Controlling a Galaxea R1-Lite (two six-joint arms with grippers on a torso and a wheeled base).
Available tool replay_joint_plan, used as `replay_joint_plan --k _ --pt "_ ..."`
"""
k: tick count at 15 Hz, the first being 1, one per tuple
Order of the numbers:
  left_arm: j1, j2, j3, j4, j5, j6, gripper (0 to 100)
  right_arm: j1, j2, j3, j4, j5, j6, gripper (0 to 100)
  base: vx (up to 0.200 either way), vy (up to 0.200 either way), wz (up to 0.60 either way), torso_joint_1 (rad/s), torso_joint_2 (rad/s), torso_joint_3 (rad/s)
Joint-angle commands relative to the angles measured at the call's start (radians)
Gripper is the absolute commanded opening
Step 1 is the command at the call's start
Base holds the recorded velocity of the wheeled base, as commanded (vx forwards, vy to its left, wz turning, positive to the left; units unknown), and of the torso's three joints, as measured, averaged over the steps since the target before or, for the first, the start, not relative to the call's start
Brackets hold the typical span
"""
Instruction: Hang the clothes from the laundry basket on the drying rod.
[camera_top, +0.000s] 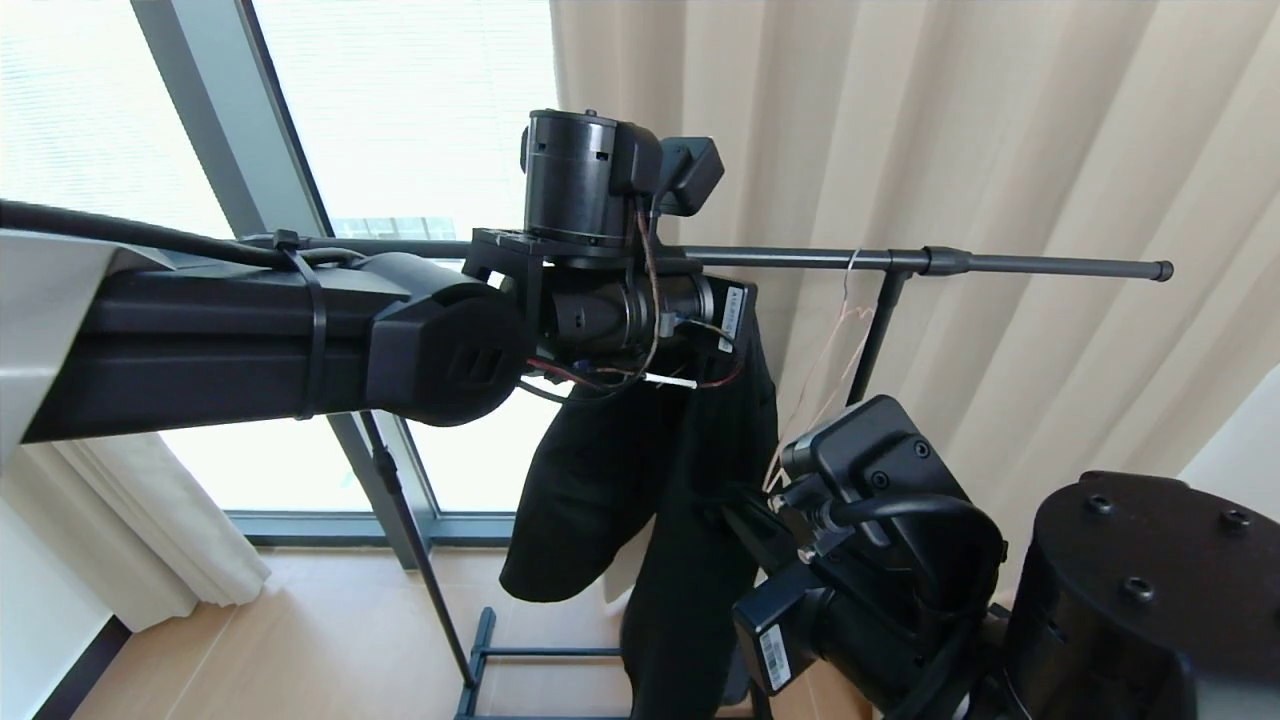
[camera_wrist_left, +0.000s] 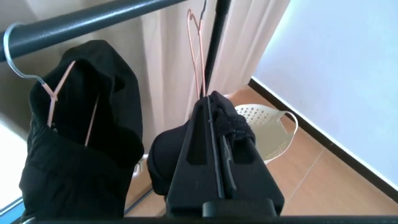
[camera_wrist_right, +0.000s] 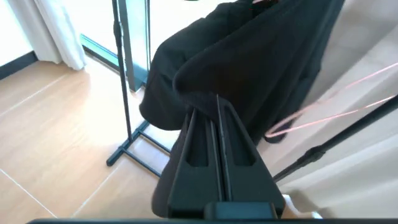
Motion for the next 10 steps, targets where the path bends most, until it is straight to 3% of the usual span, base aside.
replay_joint_plan --k 1,4,7,10 --pt "-0.004 -0.006 0.015 -0.001 0.002 0.000 0 0.002 0.022 -0.012 -0.030 -0.003 0.002 0 0.000 0.000 0.00 0.000 0.00 0.000" --pt "0.000 -0.037 0.030 0.005 0.007 0.002 0 -0.001 -0.009 -0.002 -0.017 -0.012 -0.005 0 0.000 0.000 0.00 0.000 0.00 0.000" --pt "0.016 -0.057 0.033 0.027 0.071 0.020 0 -0.038 -0.046 0.015 -0.001 -0.012 -0.051 0 0.000 0.000 0.00 0.000 0.00 0.000" --pt "0.049 -0.129 0.035 0.192 0.180 0.089 0 -0.205 -0.089 0.020 0.139 -0.015 -0.167 0 0.000 0.000 0.00 0.000 0.00 0.000"
